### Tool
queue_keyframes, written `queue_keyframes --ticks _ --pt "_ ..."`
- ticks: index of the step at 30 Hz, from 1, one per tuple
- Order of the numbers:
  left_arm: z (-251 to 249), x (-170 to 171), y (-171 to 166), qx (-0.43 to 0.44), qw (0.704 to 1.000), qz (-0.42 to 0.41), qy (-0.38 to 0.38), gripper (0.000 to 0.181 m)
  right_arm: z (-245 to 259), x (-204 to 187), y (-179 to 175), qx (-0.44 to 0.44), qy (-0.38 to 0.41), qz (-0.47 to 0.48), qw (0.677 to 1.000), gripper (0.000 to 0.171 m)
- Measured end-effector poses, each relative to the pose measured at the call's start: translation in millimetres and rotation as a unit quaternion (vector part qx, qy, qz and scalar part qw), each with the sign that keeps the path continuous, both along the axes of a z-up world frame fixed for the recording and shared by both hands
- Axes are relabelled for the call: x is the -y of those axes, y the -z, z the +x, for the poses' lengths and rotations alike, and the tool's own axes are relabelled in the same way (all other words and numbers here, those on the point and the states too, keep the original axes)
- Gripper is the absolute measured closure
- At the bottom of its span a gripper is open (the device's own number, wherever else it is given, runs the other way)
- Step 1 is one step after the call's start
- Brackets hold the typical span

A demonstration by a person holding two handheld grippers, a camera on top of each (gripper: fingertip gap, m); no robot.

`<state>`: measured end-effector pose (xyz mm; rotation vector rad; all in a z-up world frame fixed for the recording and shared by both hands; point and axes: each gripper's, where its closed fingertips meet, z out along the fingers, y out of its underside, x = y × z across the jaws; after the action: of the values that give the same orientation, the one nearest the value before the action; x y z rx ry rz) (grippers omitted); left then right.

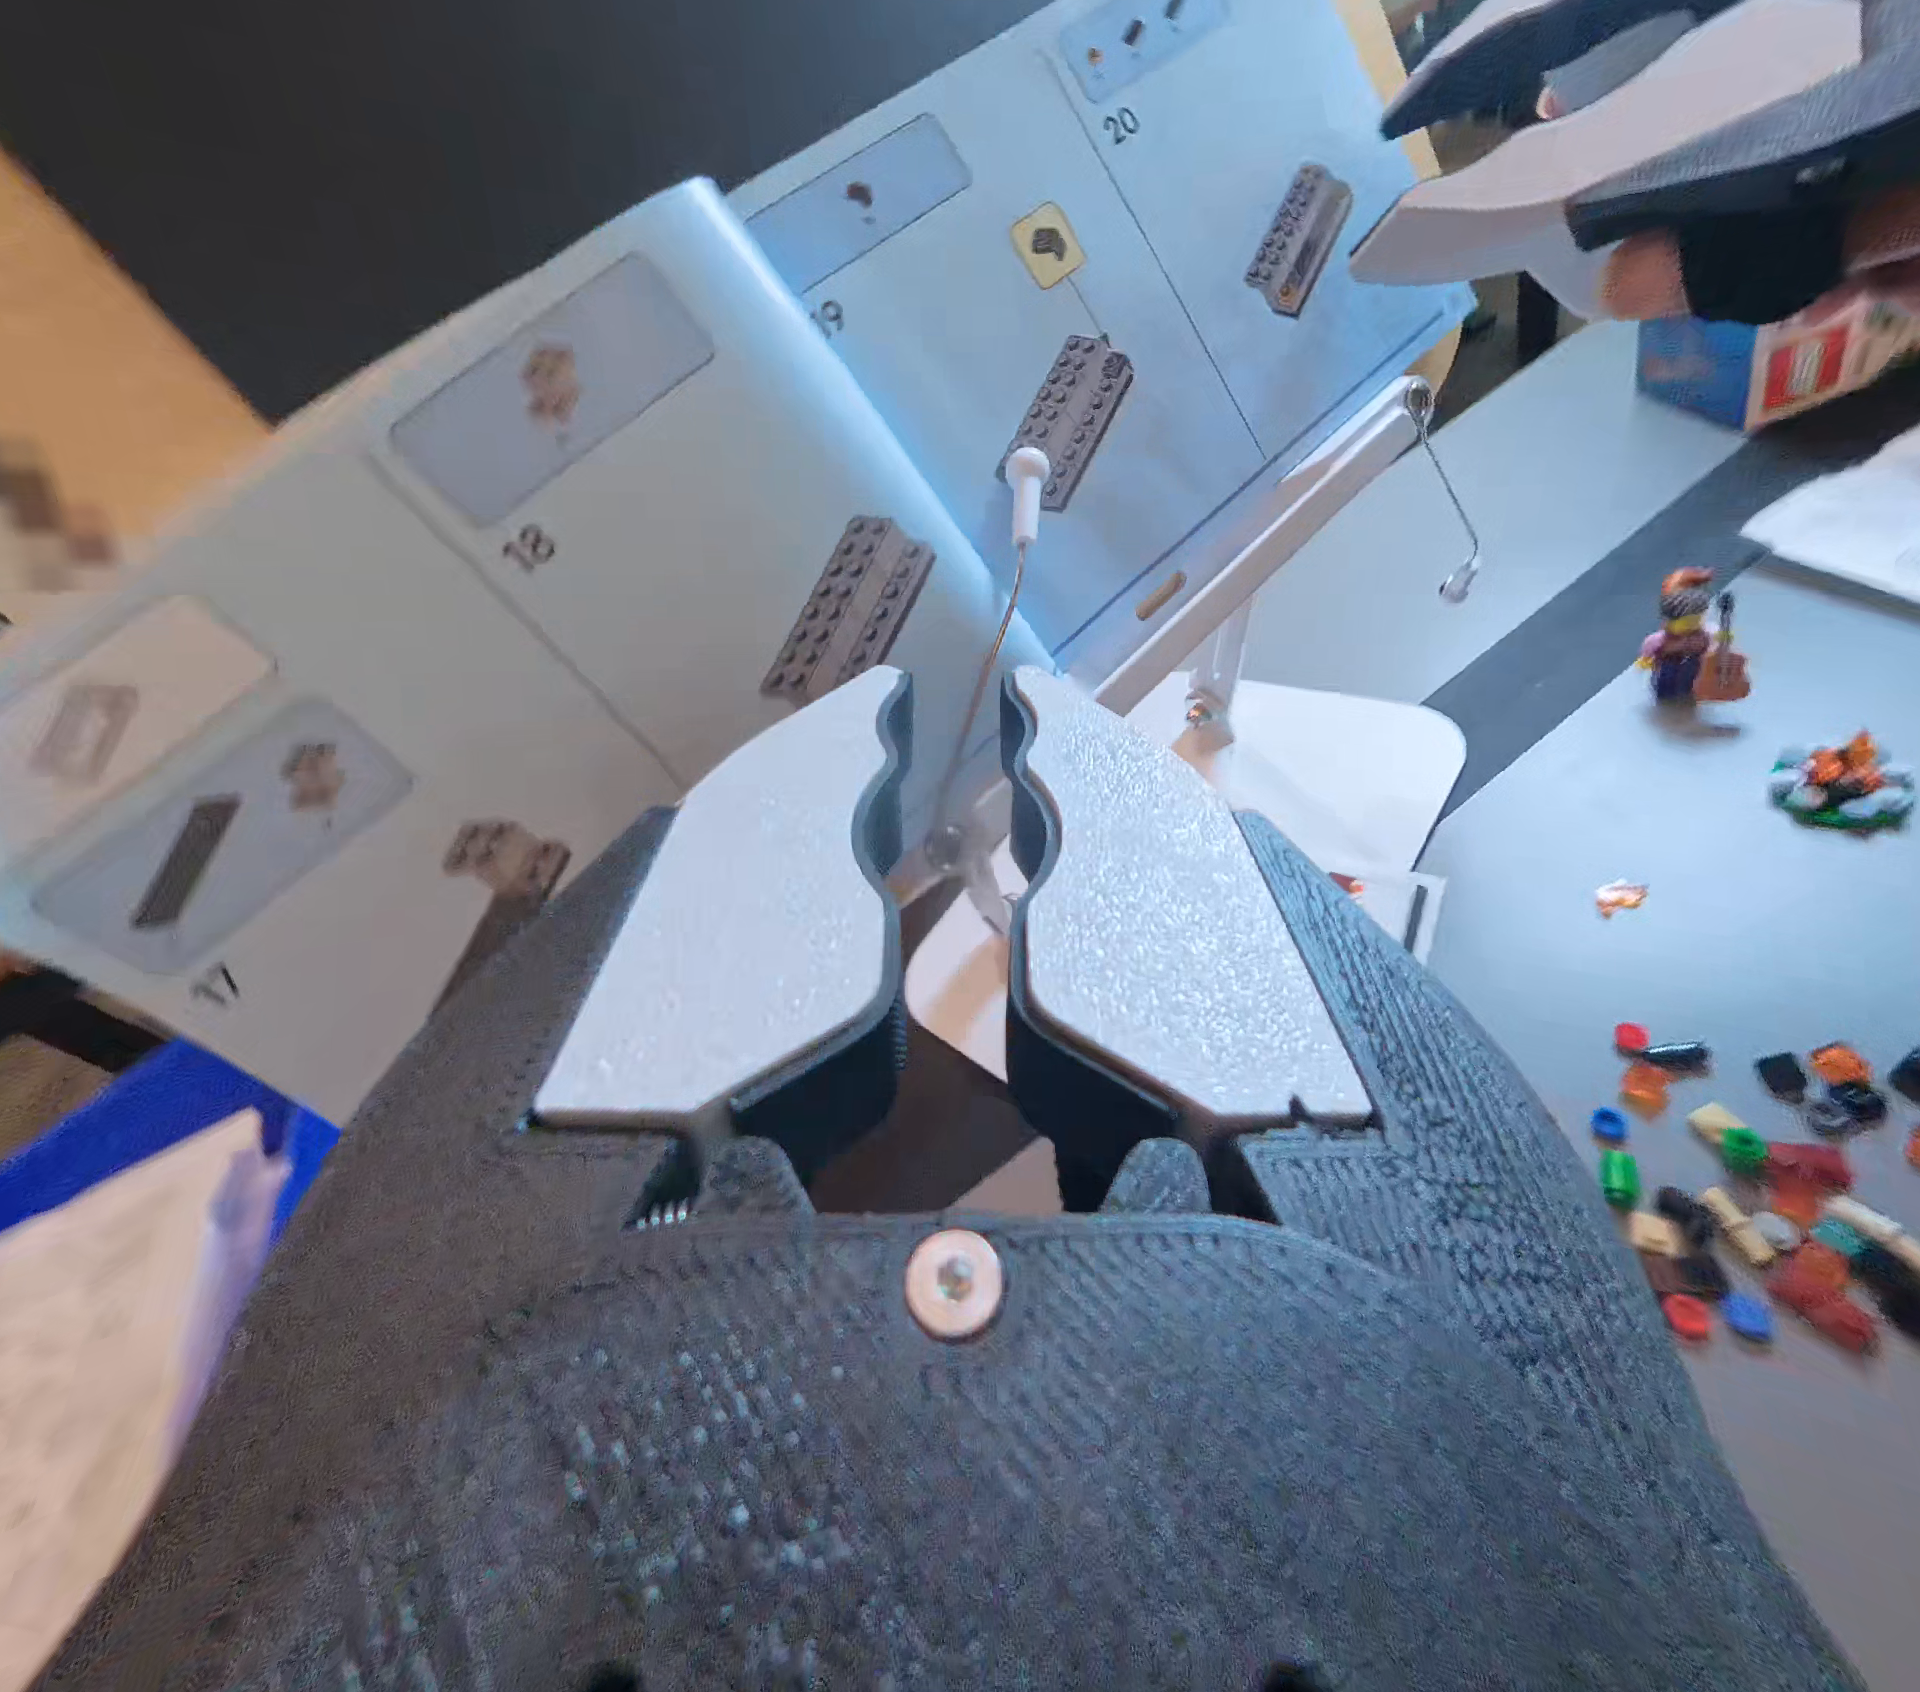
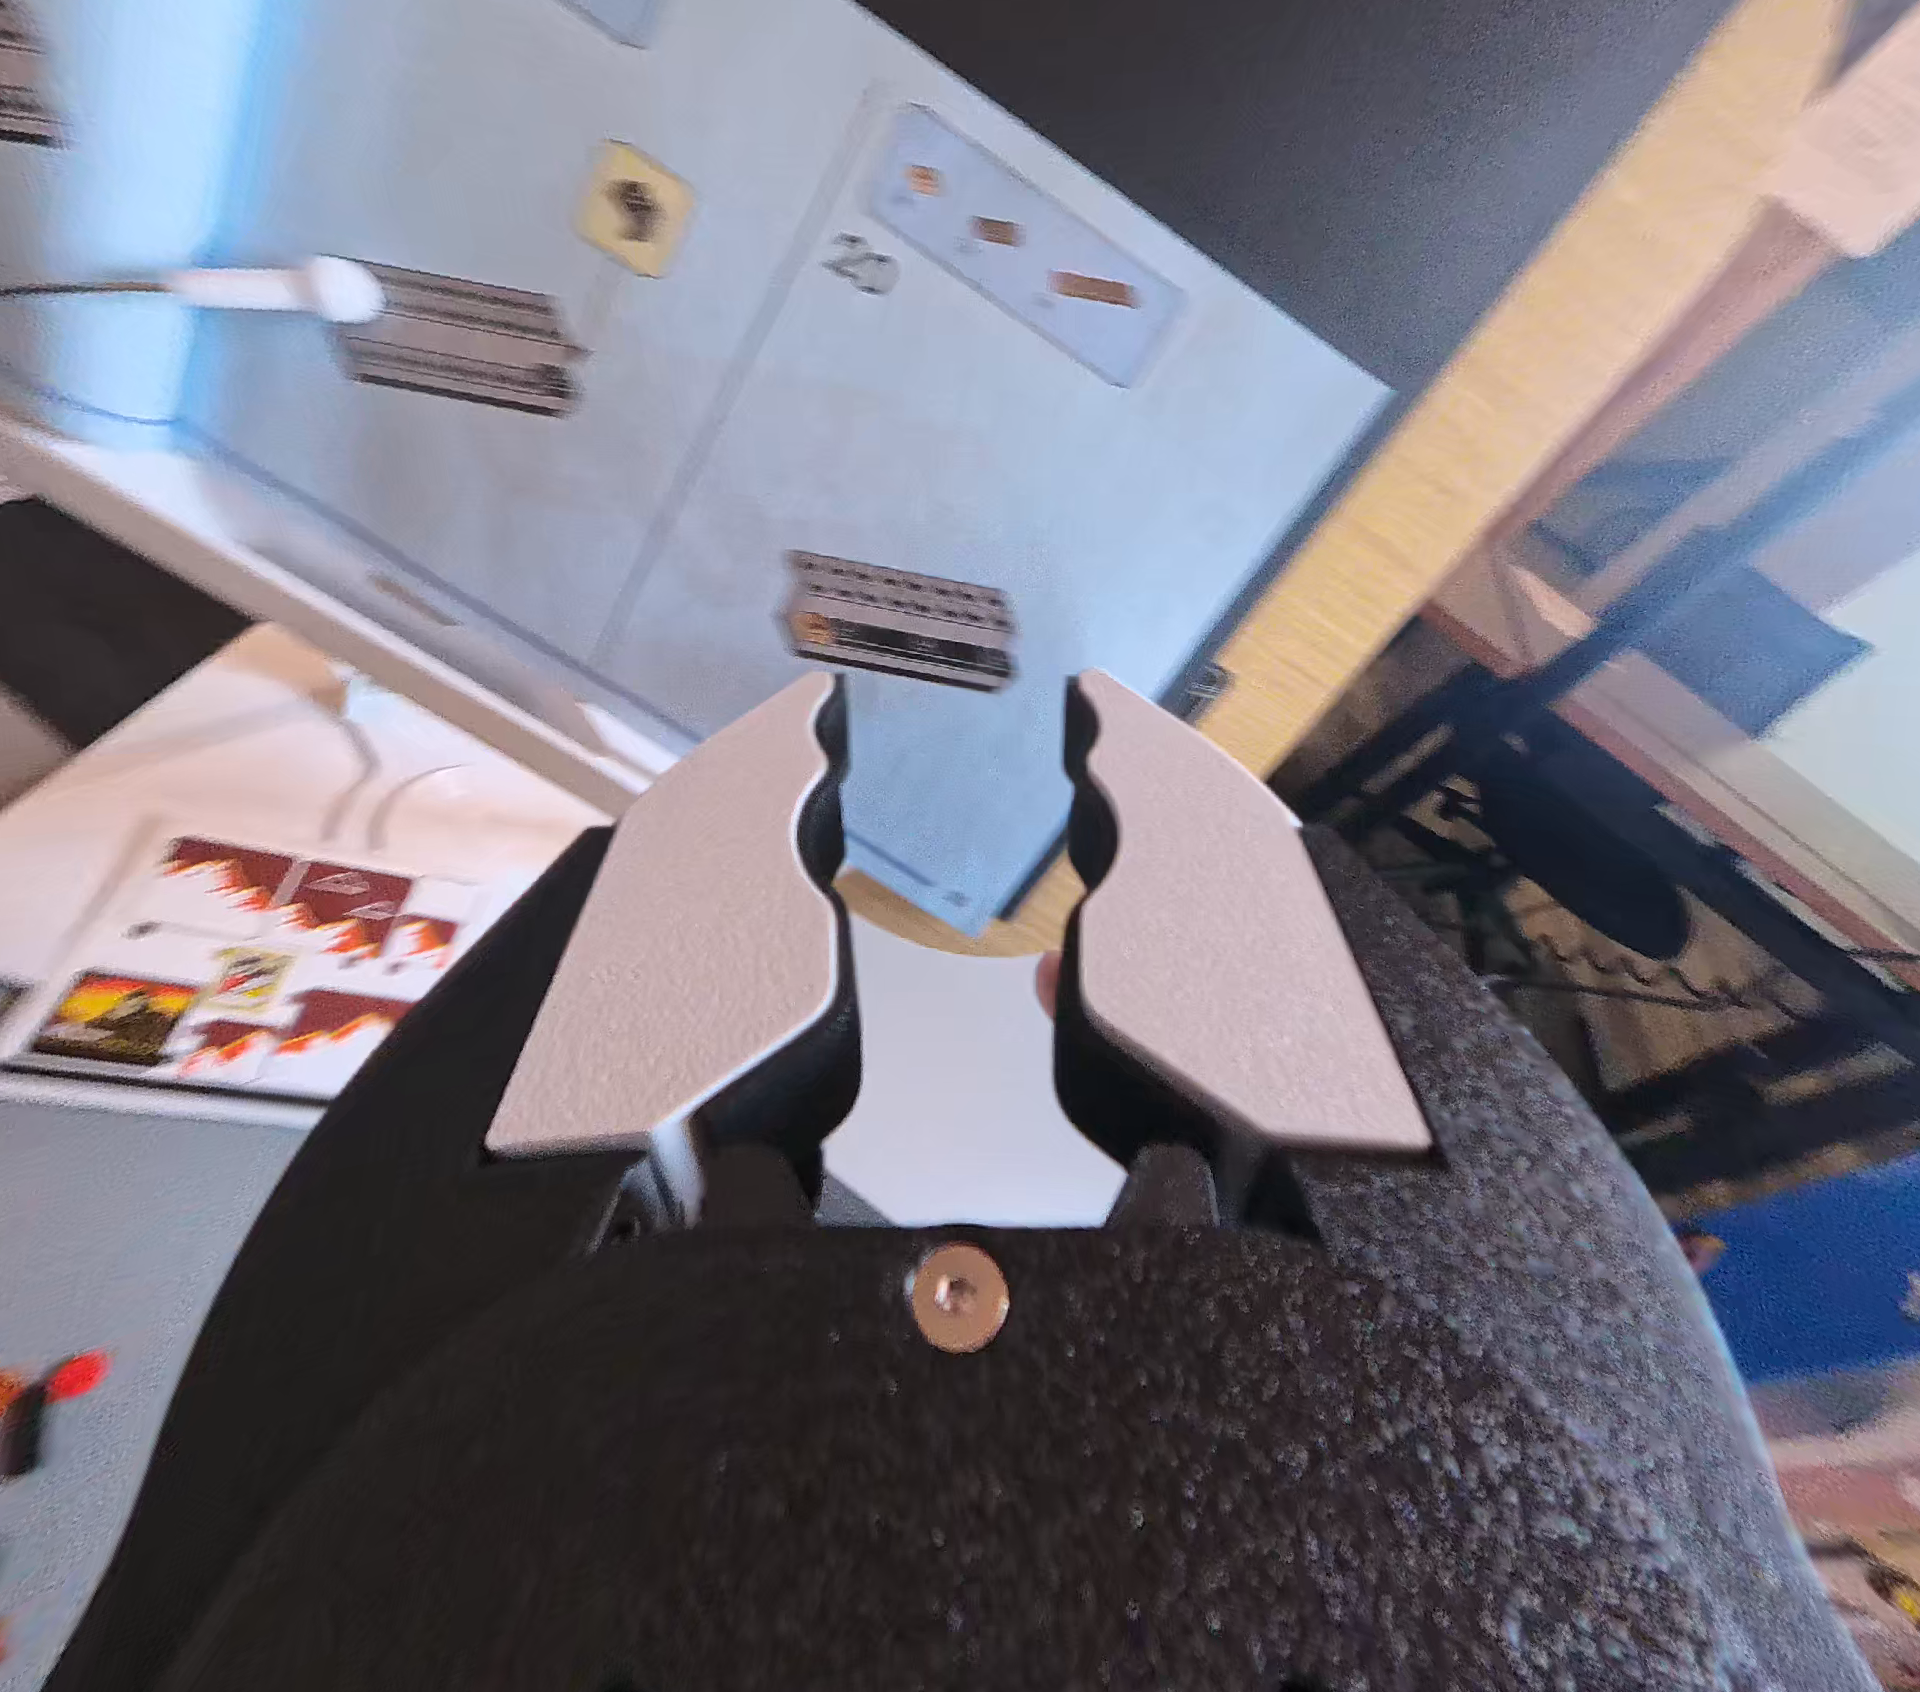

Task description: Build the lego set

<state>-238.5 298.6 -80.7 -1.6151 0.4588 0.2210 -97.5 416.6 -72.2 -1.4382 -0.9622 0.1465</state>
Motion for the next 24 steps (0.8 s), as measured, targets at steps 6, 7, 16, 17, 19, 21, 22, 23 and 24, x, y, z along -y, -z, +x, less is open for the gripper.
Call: queue_keyframes --ticks 6,7,16,17,19,21,22,23,24 --pt "-4.0 5.2 19.9 0.054 0.999 -0.001 -0.01 0.166 14.3 -23.0 8.5 -0.02 0.046 0.0 0.999 0.107" --pt "-1.2 3.3 21.7 0.037 0.999 -0.003 -0.011 0.166 16.5 -23.9 8.3 -0.026 0.054 -0.002 0.998 0.111" --pt "15.7 -27.3 19.4 -0.055 0.997 -0.026 -0.043 0.166 31.4 -32.6 12.0 -0.083 0.033 -0.056 0.994 0.106" --pt "14.8 -29.6 19.3 -0.06 0.997 -0.027 -0.05 0.168 29.4 -30.5 8.3 -0.101 0.013 -0.066 0.993 0.101" --pt "11.4 -31.4 17.1 -0.06 0.996 -0.019 -0.062 0.175 24.9 -30.4 5.2 -0.124 -0.016 -0.103 0.987 0.088" --pt "8.9 -31.8 15.7 -0.043 0.997 -0.015 -0.063 0.179 20.9 -38.3 9.0 -0.118 -0.028 -0.14 0.983 0.078" --pt "8.6 -31.7 15.6 -0.034 0.997 -0.015 -0.061 0.179 16.9 -42.0 11.5 -0.113 -0.04 -0.156 0.98 0.077" --pt "8.4 -31.6 15.7 -0.03 0.998 -0.017 -0.059 0.179 11.3 -43.7 14.0 -0.109 -0.059 -0.173 0.977 0.077" --pt "8.2 -31.5 15.7 -0.031 0.998 -0.018 -0.059 0.179 6.7 -44.3 15.7 -0.105 -0.076 -0.188 0.974 0.082"
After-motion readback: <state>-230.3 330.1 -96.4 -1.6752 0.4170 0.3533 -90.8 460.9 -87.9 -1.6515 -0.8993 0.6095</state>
